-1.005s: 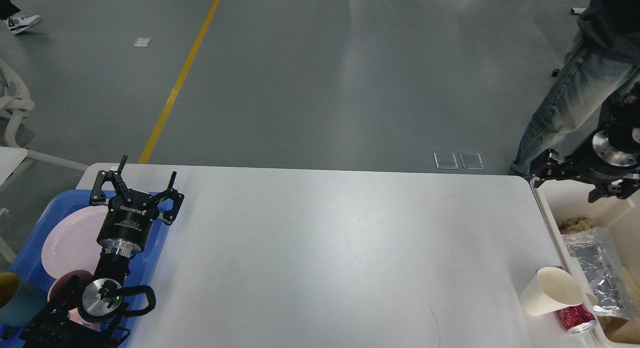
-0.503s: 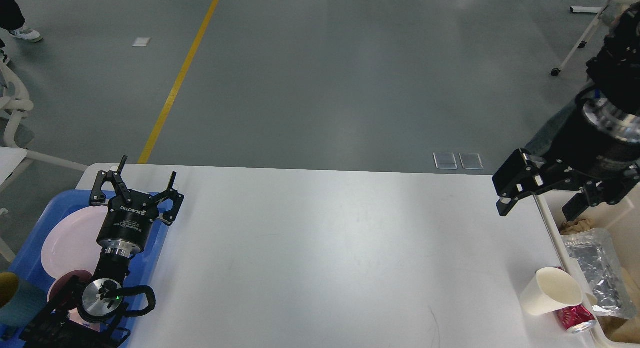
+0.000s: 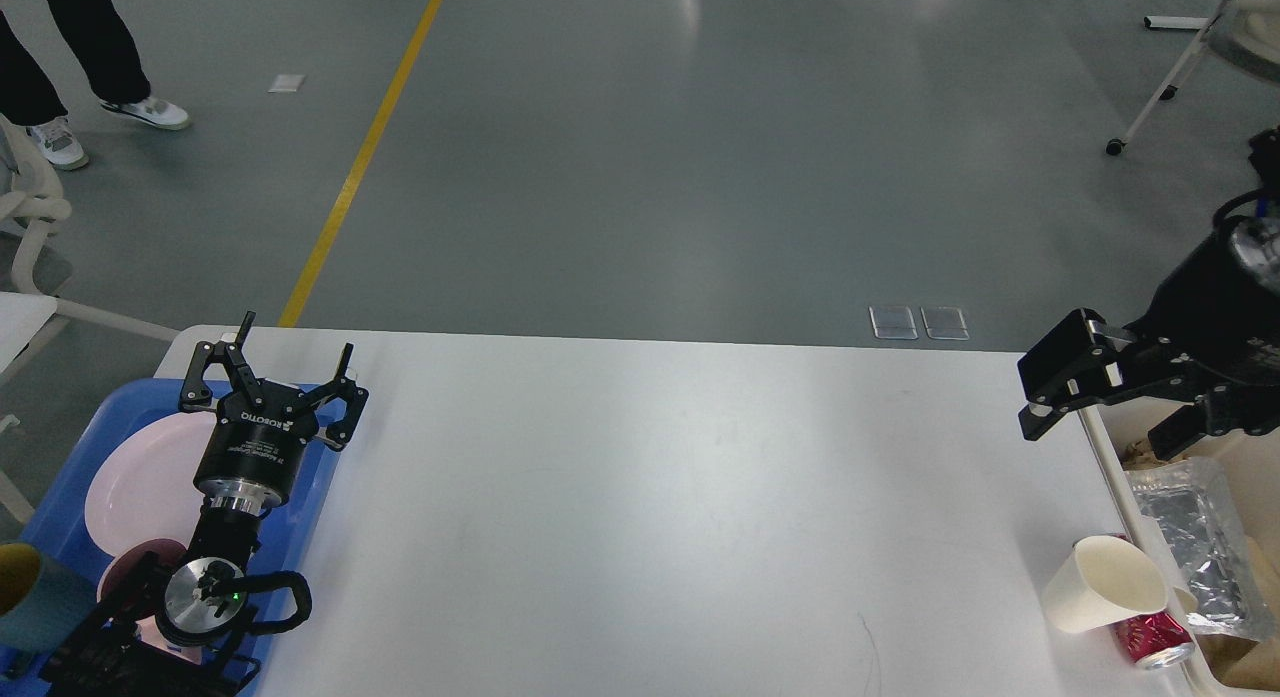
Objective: Tidy desktop
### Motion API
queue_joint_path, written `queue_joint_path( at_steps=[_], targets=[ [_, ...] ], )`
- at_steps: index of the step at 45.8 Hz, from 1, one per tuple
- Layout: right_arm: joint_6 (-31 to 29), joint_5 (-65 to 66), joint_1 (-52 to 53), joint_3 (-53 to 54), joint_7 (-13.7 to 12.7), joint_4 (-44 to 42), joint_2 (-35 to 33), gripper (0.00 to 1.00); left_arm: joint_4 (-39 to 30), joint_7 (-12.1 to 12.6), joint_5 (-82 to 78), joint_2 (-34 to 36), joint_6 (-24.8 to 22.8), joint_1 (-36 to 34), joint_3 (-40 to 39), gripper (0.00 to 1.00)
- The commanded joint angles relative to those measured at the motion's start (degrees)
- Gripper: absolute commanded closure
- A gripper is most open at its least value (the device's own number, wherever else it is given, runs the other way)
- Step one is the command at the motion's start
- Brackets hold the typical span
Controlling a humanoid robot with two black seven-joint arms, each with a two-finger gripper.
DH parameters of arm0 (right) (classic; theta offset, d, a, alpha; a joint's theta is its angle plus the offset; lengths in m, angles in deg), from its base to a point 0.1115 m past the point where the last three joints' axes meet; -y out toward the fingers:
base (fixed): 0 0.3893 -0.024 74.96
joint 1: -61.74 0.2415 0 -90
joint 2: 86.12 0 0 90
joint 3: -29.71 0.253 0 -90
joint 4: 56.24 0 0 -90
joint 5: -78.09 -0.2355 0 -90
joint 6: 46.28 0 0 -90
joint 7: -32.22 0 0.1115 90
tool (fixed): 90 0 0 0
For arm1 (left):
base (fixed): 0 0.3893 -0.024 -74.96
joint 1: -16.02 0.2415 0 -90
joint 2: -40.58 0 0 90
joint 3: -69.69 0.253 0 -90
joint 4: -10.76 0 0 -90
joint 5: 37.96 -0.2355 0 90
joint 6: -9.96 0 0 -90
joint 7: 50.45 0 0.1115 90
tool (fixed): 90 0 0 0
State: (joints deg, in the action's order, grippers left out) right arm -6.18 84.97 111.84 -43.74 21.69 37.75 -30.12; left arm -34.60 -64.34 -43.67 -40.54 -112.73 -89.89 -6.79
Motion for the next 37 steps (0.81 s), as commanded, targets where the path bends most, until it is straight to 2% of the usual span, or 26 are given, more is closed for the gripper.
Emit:
queue_joint_path(
  at_steps=[1,7,20,32,37],
  targets=[
    [3.3,0.2,-4.0,0.1,0.0,-0.4,-1.0,0.07,0.0,0.0,0.0,0.0,0.0,0.0,0.0,0.04],
    [9.0,0.2,-10.3,0.8,-0.1,-0.6,-0.9,0.07,0.0,0.0,0.0,0.0,0.0,0.0,0.0,0.04],
    [29.3,-0.2,-28.9,1.7,-0.1,-4.5,0.3,0.06,0.0,0.0,0.0,0.0,0.0,0.0,-0.1,0.04],
    [37.4,-0.2,-43.2,3.6,-0.1,-11.6,2.5,0.06,0.0,0.0,0.0,0.0,0.0,0.0,0.0,0.04],
    [38.9,-0.2,-48.7,6.4,-0.1,-14.1,2.5,0.06,0.0,0.0,0.0,0.0,0.0,0.0,0.0,0.04]
  ],
)
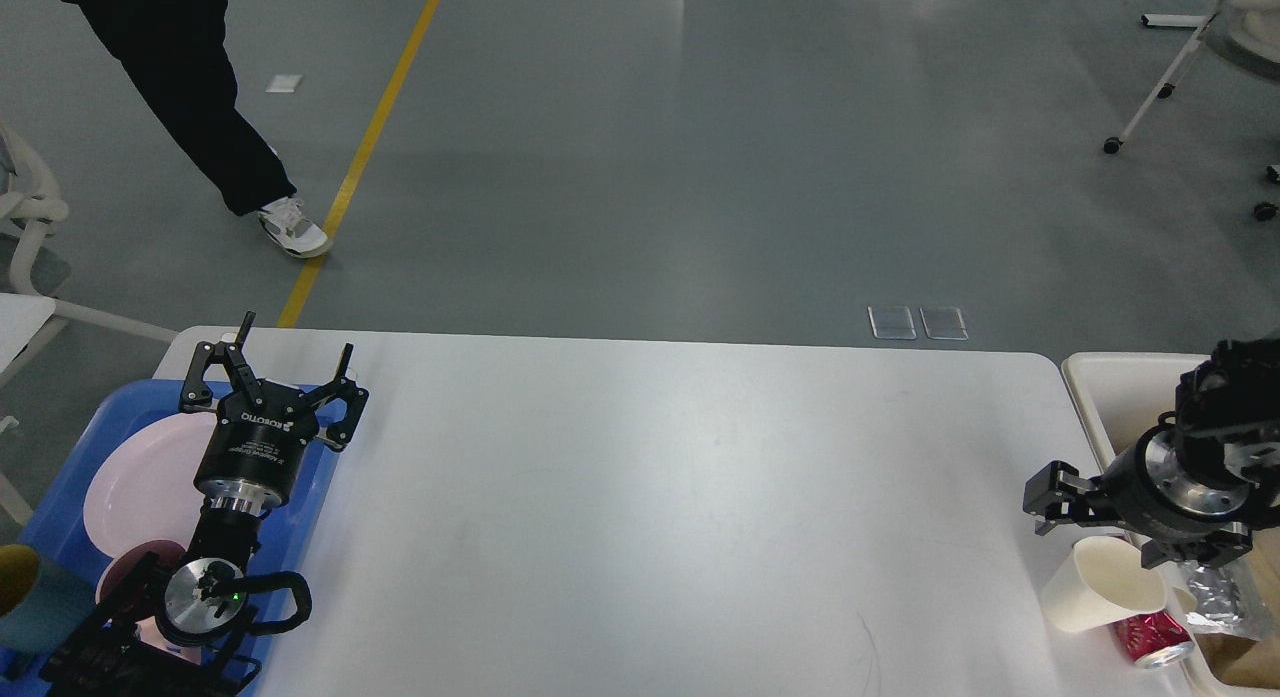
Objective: Tidy desktop
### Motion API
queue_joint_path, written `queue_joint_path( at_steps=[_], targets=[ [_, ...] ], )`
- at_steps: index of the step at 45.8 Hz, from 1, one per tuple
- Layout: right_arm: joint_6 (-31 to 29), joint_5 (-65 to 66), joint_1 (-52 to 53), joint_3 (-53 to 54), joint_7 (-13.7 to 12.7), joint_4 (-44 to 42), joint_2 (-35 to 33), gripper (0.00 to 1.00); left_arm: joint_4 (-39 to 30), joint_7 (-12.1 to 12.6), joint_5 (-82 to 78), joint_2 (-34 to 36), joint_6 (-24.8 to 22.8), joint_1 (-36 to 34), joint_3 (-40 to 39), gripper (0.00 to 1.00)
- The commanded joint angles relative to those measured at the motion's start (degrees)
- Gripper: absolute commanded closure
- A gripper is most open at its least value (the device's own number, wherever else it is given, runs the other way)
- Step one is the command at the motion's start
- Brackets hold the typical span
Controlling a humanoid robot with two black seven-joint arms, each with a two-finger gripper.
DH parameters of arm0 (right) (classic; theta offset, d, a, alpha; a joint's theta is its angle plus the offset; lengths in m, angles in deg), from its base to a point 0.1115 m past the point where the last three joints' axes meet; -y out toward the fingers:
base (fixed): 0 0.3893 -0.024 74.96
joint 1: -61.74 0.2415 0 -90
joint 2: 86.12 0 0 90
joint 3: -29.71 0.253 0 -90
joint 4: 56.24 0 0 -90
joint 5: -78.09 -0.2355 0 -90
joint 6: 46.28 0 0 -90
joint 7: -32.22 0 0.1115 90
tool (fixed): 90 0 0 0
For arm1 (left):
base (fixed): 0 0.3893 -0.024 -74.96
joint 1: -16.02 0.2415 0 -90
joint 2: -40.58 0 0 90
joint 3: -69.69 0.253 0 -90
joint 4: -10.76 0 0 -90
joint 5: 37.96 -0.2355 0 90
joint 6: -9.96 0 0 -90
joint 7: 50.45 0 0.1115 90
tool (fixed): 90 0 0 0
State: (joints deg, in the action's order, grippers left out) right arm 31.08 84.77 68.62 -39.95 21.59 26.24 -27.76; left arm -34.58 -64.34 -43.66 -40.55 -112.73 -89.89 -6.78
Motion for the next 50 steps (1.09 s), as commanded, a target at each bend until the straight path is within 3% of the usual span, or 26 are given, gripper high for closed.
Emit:
queue_joint_path(
  at_steps=[1,15,25,28,44,50],
  targets=[
    [1.7,0.0,-6.3,3.2,0.0,-3.1,0.2,0.06,0.0,0.0,0.0,0.0,0.0,0.0,0.0,0.04],
    [4.1,-0.1,-15.7,9.1,0.0,-10.1,0.9,0.06,0.0,0.0,0.0,0.0,0.1,0.0,0.0,0.04],
    [5.8,-2.5,-17.8,9.2,0.1,-12.6,2.0,0.15,0.0,0.0,0.0,0.0,0.0,0.0,0.0,0.04],
    [5.8,-3.2,-18.3,9.2,0.2,-13.1,2.1,0.26,0.0,0.0,0.0,0.0,0.1,0.0,0.0,0.04],
    [5.8,-3.9,-18.7,9.3,0.2,-13.0,2.1,1.00,0.0,0.0,0.0,0.0,0.0,0.0,0.0,0.04],
    [6.3,-4.2,-18.6,9.3,0.1,-13.1,2.1,1.00,0.0,0.0,0.0,0.0,0.0,0.0,-0.1,0.04]
  ],
)
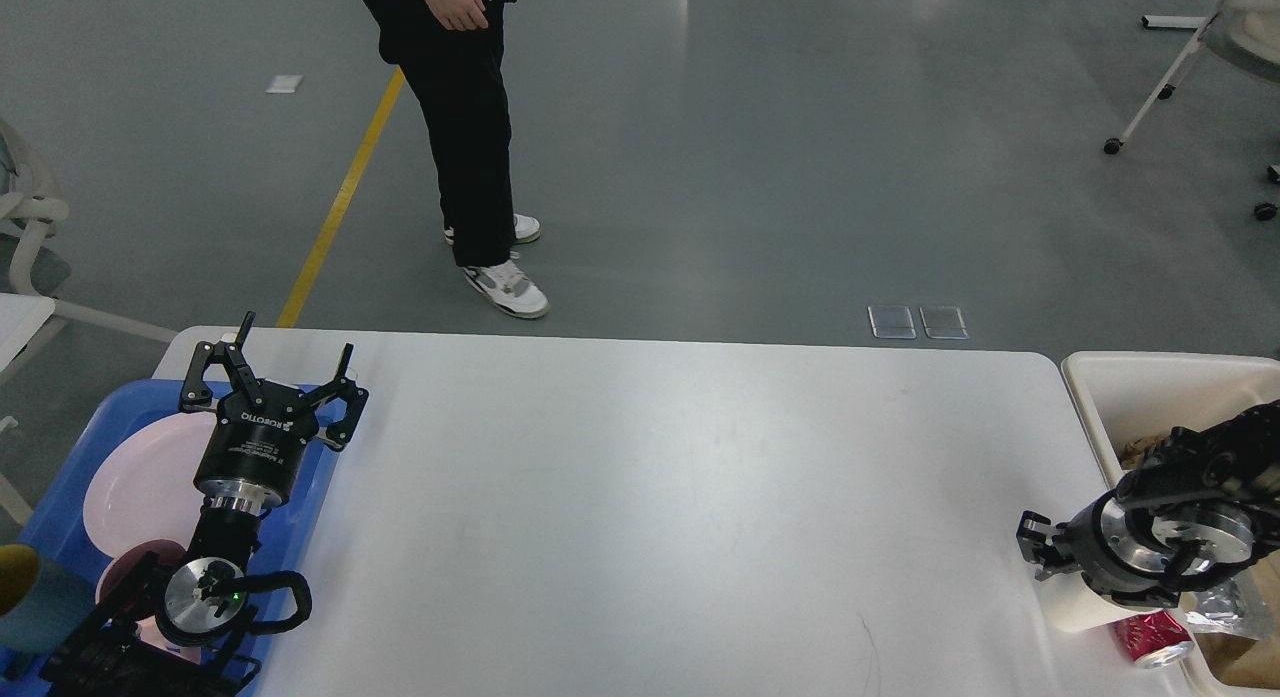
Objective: Tidy desktop
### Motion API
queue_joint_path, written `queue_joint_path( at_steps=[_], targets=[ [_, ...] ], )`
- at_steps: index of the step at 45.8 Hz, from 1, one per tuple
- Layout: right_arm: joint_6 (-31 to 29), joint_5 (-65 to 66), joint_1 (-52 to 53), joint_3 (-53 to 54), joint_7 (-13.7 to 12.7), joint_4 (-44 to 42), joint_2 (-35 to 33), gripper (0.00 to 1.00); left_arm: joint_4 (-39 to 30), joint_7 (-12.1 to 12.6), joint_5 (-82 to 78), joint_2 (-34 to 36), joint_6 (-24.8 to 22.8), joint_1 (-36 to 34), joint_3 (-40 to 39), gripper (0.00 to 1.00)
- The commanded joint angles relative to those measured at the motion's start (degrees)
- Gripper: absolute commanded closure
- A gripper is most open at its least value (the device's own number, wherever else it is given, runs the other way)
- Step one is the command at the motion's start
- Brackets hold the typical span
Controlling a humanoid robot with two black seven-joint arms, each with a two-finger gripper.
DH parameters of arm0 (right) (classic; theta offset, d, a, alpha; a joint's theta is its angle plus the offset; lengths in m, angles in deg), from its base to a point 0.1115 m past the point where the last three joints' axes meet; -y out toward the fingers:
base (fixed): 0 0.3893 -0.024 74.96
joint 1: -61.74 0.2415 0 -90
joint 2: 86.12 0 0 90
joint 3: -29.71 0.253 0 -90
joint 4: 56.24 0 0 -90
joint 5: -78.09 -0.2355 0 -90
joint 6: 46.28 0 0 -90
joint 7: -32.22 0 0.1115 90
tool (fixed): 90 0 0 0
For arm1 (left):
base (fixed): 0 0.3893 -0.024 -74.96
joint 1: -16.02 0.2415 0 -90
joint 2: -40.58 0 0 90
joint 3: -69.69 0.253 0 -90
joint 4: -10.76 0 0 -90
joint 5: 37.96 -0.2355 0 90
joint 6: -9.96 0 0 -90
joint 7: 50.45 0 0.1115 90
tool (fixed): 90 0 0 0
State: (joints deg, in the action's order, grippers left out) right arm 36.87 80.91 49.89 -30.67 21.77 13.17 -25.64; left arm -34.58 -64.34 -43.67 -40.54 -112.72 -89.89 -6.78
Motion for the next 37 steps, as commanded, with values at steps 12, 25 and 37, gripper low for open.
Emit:
queue_joint_path(
  at_steps=[12,25,37],
  targets=[
    [-1.9,-1.1,0.7,0.0,-0.3,0.3,1.3,1.00,0.0,0.1,0.0,0.0,0.0,0.0,-0.1,0.04],
    [-21.5,-4.1,16.1,-2.0,-0.1,4.2,-3.3,1.00,0.0,0.1,0.0,0.0,0.0,0.0,-0.1,0.04],
    [-33.7,-4.7,42.6,-17.3,-0.2,11.0,-1.2,1.00,0.0,0.1,0.1,0.0,0.1,0.0,0.0,0.04]
  ],
)
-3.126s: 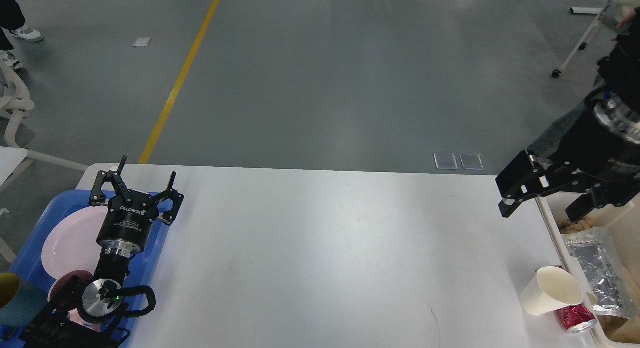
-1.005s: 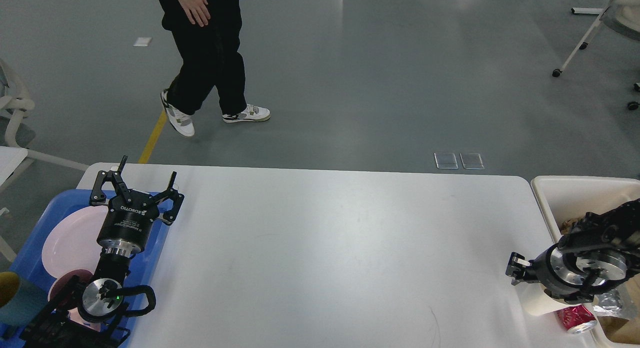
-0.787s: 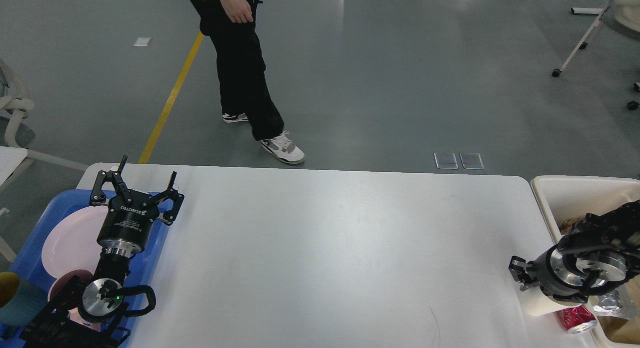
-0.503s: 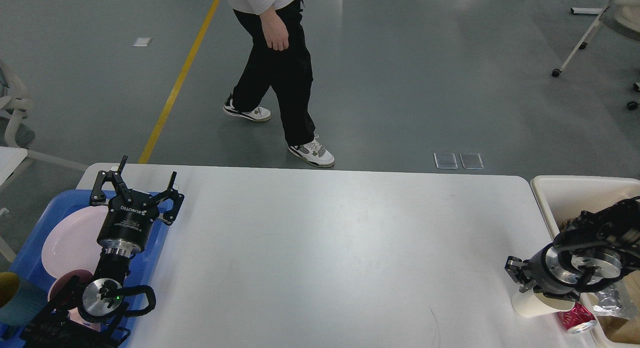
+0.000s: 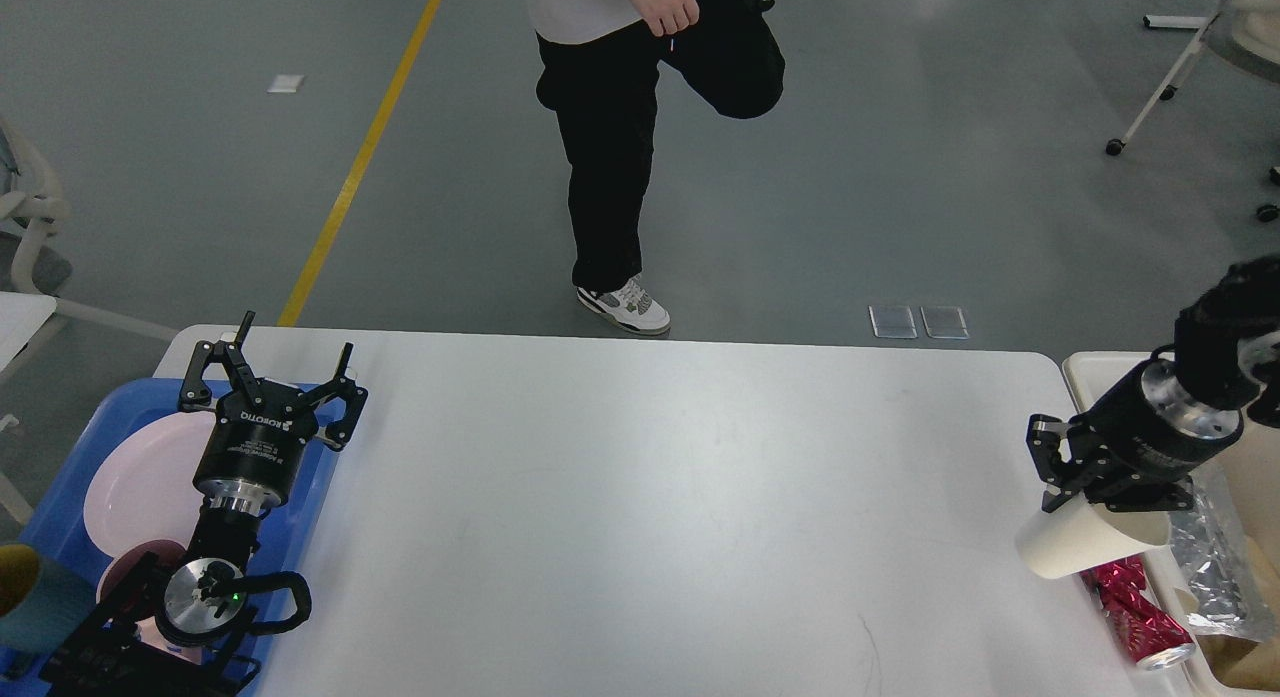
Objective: Tidy desktop
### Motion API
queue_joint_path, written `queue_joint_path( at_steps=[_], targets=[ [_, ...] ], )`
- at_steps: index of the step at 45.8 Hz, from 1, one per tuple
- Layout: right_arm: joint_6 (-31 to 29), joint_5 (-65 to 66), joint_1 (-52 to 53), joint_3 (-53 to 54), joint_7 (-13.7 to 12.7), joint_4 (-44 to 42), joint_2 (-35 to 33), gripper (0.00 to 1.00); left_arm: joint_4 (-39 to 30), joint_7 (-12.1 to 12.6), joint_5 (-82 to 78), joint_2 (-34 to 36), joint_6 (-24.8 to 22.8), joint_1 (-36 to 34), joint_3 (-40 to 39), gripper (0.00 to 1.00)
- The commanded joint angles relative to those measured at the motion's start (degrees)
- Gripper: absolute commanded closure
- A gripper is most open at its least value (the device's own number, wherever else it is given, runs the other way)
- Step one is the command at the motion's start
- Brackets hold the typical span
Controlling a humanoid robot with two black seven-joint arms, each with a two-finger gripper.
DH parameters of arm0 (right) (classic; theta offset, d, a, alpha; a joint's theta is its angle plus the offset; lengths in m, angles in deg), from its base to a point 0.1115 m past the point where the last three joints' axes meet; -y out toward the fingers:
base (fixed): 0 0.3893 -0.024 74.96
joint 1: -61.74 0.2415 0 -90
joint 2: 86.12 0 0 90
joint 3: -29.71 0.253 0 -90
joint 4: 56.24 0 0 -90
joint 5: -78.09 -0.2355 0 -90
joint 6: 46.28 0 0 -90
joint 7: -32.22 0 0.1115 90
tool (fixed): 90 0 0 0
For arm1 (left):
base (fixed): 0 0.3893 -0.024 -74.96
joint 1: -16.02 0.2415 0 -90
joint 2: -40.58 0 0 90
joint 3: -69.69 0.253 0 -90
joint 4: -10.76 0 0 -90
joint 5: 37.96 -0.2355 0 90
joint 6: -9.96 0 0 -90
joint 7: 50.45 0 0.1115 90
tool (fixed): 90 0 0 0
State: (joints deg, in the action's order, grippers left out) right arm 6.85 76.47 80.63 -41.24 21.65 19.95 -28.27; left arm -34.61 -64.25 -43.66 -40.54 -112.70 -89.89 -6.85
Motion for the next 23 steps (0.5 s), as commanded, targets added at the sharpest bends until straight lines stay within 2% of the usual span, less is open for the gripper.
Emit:
queue_joint_path(
  at_steps=[1,11,19,23],
  targets=[
    [-4.3,-0.3,14.1,-7.9,-0.1,5.3,2.0,1.00,0.0,0.0,0.1,0.0,0.0,0.0,0.1,0.04],
    [-8.4,-1.5,33.1,-14.8,-0.1,17.8,7.2,1.00,0.0,0.0,0.0,0.0,0.0,0.0,0.1,0.04],
    [-6.6,-3.5,35.2,-17.9,-0.1,17.6,6.9,1.00,0.0,-0.1,0.0,0.0,0.0,0.0,0.1,0.04],
    [-3.9,-3.7,34.7,-19.5,-0.1,16.3,6.2,1.00,0.0,0.0,0.0,0.0,0.0,0.0,0.1,0.04]
  ],
)
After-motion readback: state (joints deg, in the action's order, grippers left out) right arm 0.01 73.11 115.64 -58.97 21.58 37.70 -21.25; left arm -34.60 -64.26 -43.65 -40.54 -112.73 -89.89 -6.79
